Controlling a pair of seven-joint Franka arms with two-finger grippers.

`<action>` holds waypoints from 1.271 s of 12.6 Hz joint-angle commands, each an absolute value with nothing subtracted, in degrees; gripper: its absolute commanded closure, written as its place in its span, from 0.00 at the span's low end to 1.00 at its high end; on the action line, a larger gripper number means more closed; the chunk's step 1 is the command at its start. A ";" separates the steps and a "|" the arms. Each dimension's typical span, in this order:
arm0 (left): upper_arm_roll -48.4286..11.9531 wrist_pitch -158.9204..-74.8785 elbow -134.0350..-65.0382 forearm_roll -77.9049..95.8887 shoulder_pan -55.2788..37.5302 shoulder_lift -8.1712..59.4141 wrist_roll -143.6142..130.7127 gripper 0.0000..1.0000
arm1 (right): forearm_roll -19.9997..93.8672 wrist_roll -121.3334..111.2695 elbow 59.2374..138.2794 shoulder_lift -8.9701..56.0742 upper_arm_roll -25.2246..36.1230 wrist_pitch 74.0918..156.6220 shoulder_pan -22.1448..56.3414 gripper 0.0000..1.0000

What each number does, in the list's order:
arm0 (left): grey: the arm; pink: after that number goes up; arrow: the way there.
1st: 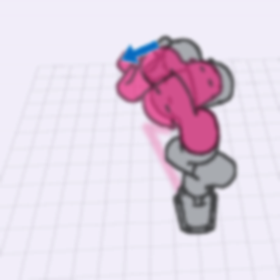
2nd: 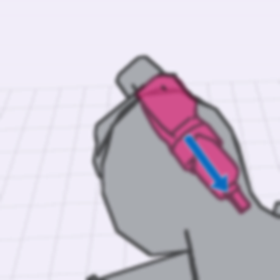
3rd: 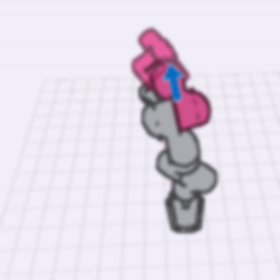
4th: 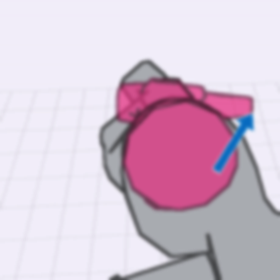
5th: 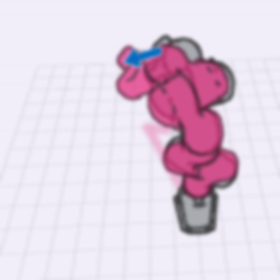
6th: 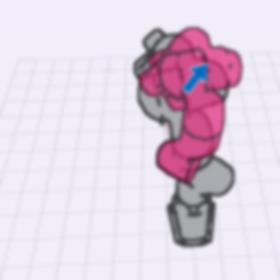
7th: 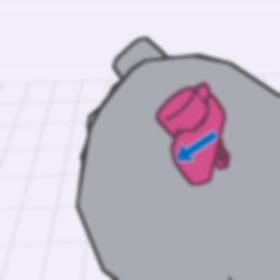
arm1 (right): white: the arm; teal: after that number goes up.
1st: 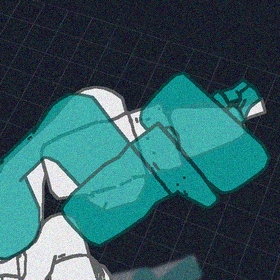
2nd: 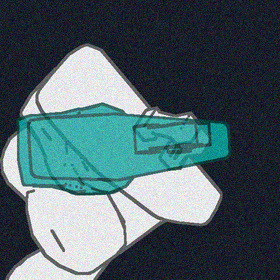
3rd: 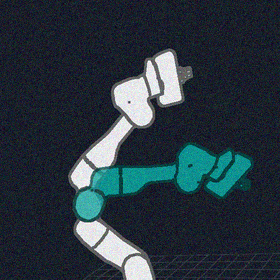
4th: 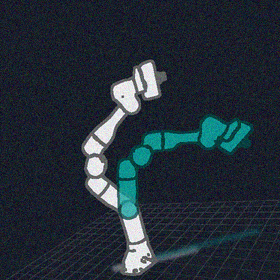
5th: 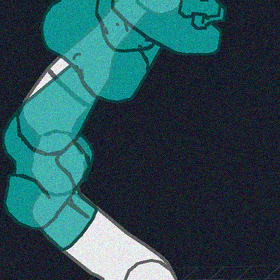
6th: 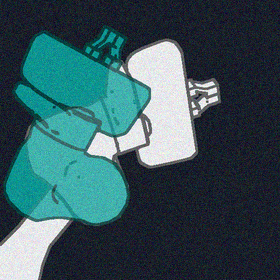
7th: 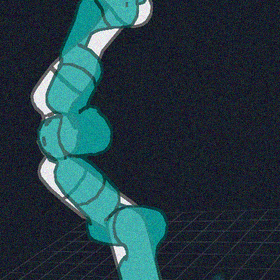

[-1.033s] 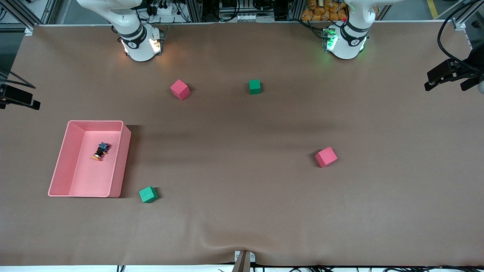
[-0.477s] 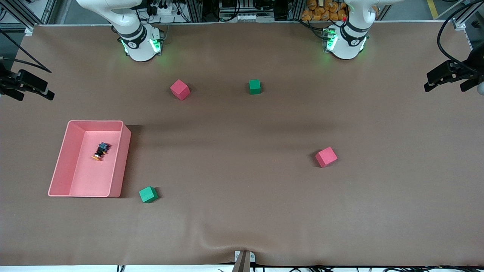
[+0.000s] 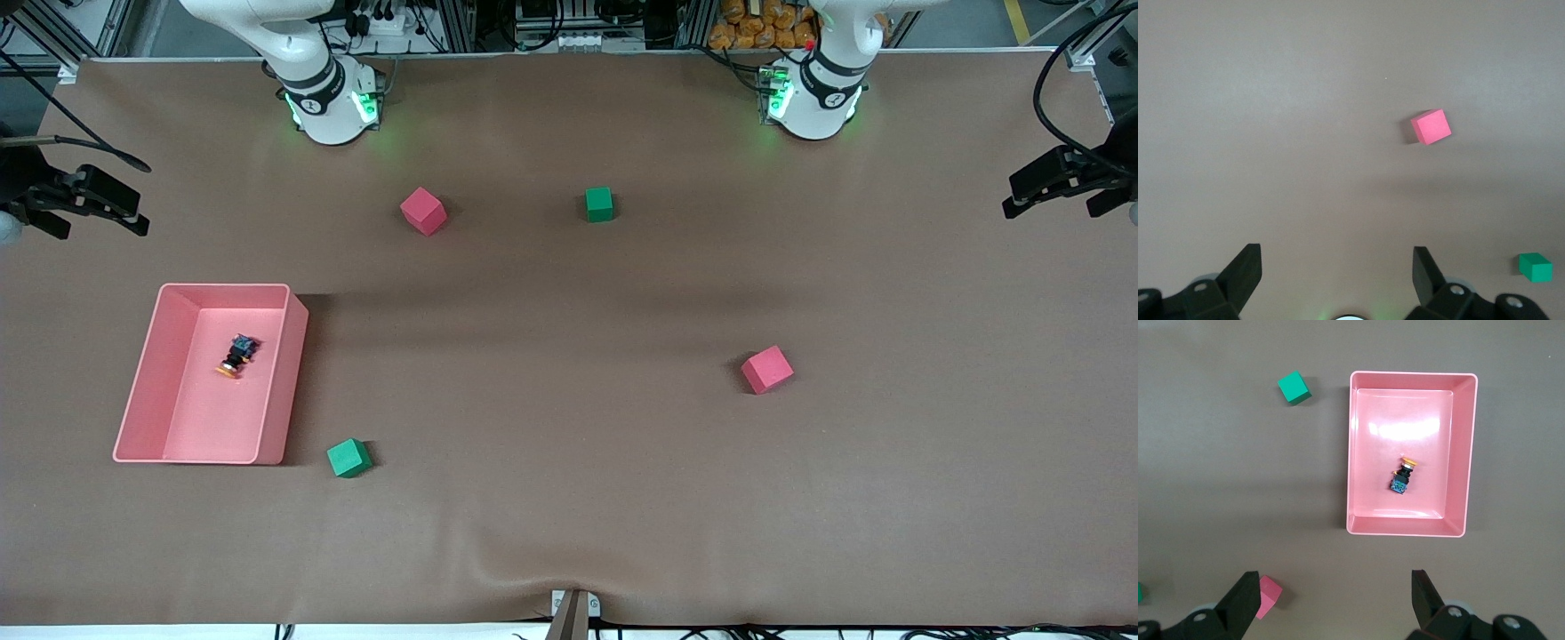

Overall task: Place and upright button with both arms
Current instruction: 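Reach the right gripper down into the pink tray toward the button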

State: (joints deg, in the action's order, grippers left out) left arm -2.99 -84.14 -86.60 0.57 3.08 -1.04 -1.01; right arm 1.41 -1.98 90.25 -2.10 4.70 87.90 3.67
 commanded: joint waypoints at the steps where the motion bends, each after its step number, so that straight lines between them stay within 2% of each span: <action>1: -3.34 -83.32 -86.31 0.09 3.60 -0.97 0.44 0.00 | 0.44 -2.55 91.05 -2.90 4.04 86.75 1.32 0.00; 5: -3.43 -83.23 -86.40 0.09 3.52 -0.97 0.35 0.00 | 0.00 -2.55 88.78 3.14 7.29 86.75 1.49 0.00; 9: -3.43 -83.32 -87.10 0.00 3.52 -0.97 0.35 0.00 | 0.26 -2.55 92.80 8.33 8.52 90.51 1.06 0.00; 10: -3.43 -83.32 -87.19 0.00 3.52 -0.88 0.35 0.00 | 0.87 -2.55 94.73 9.74 9.83 94.27 0.79 0.00; 14: -3.43 -83.58 -87.63 0.09 3.60 -0.35 0.35 0.00 | 1.40 -6.29 109.22 15.36 10.20 119.64 0.53 0.00; 16: -3.43 -83.67 -87.80 0.09 3.69 -0.09 0.35 0.00 | 9.36 -14.38 110.39 19.75 10.37 123.92 -0.78 0.00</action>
